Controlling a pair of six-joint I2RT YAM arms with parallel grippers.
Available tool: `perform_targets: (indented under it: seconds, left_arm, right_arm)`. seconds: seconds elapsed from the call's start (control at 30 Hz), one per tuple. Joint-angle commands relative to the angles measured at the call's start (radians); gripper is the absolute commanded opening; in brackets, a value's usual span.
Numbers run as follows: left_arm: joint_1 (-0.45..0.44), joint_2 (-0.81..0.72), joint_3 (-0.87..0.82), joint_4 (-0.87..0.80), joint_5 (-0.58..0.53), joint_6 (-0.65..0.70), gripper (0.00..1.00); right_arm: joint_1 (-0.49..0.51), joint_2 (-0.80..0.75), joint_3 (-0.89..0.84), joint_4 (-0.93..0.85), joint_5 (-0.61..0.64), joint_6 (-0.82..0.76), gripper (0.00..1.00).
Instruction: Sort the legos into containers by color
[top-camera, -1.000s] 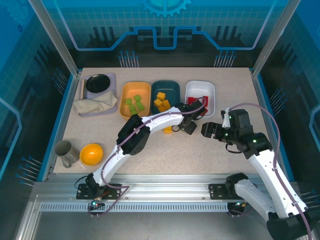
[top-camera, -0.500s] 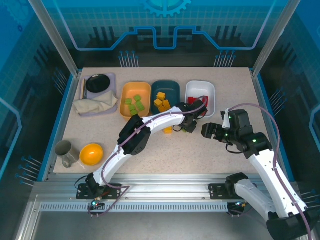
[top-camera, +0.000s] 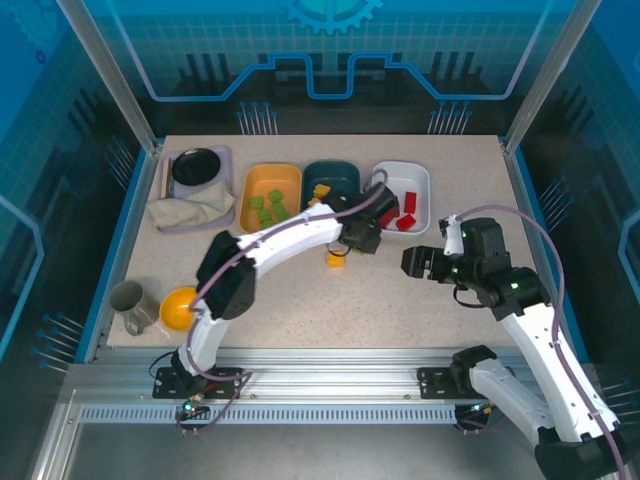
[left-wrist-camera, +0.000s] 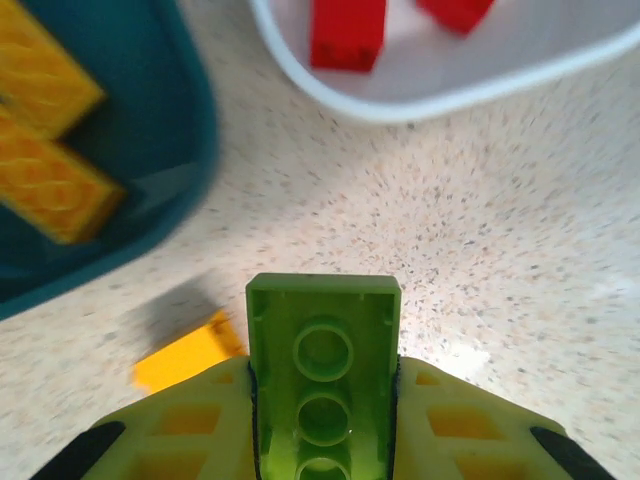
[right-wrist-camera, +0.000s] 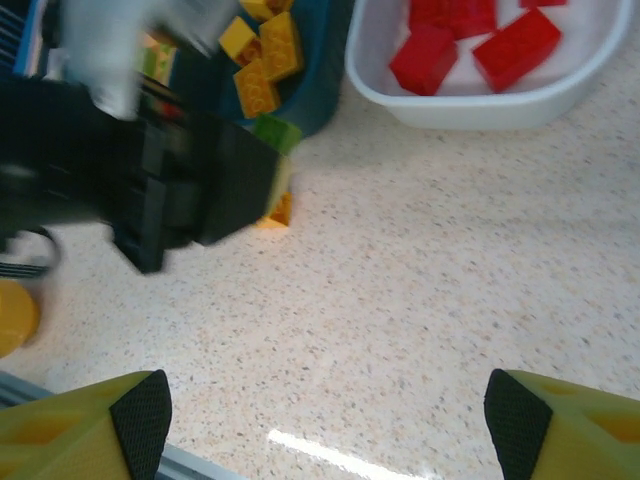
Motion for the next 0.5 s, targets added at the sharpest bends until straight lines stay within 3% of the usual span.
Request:
perform_targets:
  seconds: [0.0, 0.23, 0.47]
  left_arm:
    - [0.127, -0.110, -0.066, -0.040, 0.030, -0.075, 0.26]
    - [0.401, -0.125, -0.124, 0.026, 0.140, -0.127, 0.27]
    - [0.594, 0.076, 0.040, 0.039, 0.255, -0.170, 0.27]
  right_arm:
    - [0.076, 0.042, 0.006, 0.117, -0.057, -0.036, 0.84]
    - [0.312, 0.295, 0.088, 0.326, 0.005, -0.046, 0.85]
    - [0.350, 0.555, 0.277, 0.384, -0.046, -0.044, 0.85]
